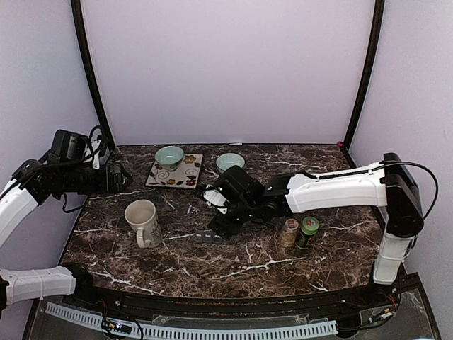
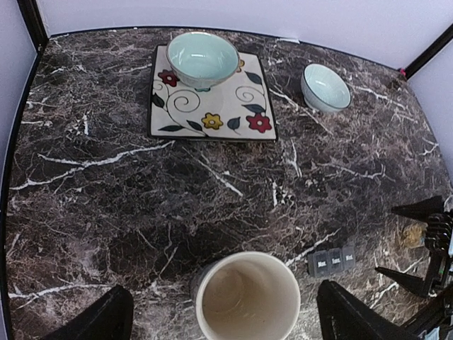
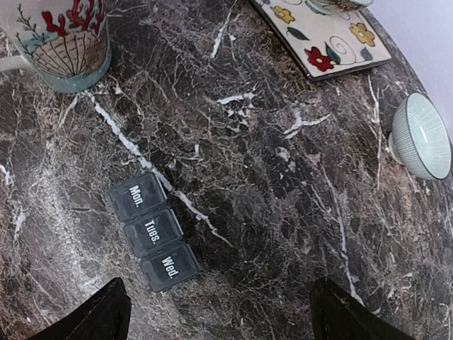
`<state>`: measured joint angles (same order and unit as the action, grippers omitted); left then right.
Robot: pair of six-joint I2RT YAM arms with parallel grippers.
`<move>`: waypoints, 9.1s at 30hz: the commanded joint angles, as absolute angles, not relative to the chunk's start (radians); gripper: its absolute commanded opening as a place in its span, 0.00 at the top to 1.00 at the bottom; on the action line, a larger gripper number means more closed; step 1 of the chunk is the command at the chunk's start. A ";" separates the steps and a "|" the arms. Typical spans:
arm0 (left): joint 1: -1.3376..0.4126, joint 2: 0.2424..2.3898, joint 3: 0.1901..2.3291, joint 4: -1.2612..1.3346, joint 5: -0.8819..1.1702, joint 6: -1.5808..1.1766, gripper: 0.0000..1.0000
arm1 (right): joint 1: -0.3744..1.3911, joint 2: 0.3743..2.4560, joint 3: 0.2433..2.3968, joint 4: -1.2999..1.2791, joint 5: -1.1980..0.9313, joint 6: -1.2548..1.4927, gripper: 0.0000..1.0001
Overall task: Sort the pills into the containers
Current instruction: Pick up the pill container from the center of the board, then pass from the right arm to the left, then open the lid of the pill container.
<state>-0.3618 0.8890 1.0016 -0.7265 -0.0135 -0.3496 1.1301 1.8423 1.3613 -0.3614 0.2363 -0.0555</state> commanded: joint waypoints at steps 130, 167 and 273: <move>-0.567 1.361 0.923 0.443 0.976 -0.577 0.03 | 0.907 1.534 1.178 0.113 -0.513 0.434 0.55; -0.646 1.406 0.891 0.586 0.891 -0.612 0.51 | 0.894 1.580 1.160 0.195 -0.592 0.511 0.55; -0.658 1.426 0.846 0.773 0.949 -0.764 0.74 | 0.818 1.450 0.936 0.292 -0.686 0.621 0.48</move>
